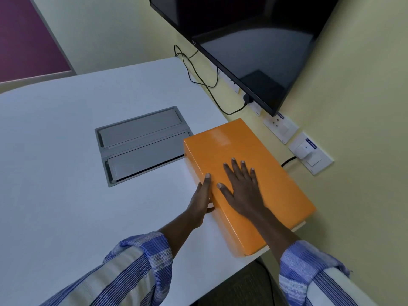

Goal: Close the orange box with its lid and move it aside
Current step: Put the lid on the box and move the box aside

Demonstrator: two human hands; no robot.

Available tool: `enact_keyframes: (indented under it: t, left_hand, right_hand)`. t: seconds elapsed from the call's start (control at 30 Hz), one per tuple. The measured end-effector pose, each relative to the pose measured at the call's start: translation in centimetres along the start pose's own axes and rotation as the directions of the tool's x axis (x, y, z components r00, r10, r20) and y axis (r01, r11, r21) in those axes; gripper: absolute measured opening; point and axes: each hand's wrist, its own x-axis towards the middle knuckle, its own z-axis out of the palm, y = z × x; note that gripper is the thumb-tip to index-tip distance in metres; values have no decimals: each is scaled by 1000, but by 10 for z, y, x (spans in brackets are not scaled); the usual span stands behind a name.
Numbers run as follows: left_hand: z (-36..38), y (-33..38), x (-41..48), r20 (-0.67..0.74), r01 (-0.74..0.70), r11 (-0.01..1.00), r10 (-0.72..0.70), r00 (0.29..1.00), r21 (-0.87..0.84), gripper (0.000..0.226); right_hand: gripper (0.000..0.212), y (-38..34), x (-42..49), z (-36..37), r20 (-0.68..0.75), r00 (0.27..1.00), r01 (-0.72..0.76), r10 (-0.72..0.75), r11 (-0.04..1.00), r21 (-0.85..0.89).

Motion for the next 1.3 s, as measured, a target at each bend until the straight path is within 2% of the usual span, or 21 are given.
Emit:
enact_keyframes:
  t: [0.37,0.5,0.63,0.73,0.83,0.93,1.13,1.3]
  left_hand:
    - [25,12,2,64,-30,996,24,998,88,81]
    - [10,5,-9,36,-113,950,107,994,291,81]
    - [-39,-11,-20,-142,-73,826,182,973,559,83]
    - [-93,-27,-35,-211,-49,717,268,940,696,80]
    - [-152,-46,-54,-278,24,582,351,894,812,79]
    - [-209,-65,-80,-320,98,481,403,858,871,78]
    - [-307,-106,-144,-355,177,395,440,825,902,76]
    - [-366,-147,-196,-372,243,347,376,849,906,80]
  right_hand:
    - [71,33,16,-12,-21,1000,-16,16,1000,0]
    - [71,30,16,-12,-28,999,-15,15,1000,-3]
    - [72,12,18,-13,-29,996,-84,85,996,44]
    - [71,-27,15,-8,-61,994,-91,96,992,84]
    - [71,-84,3,9,-79,997,-5,11,997,83]
    - [73,-149,-13,36,-18,996,90,-88,988,125]
    - [75,-273,-62,97,187,957,193,-223,967,167]
    - [76,-351,-104,135,345,911,176,-226,969,170]
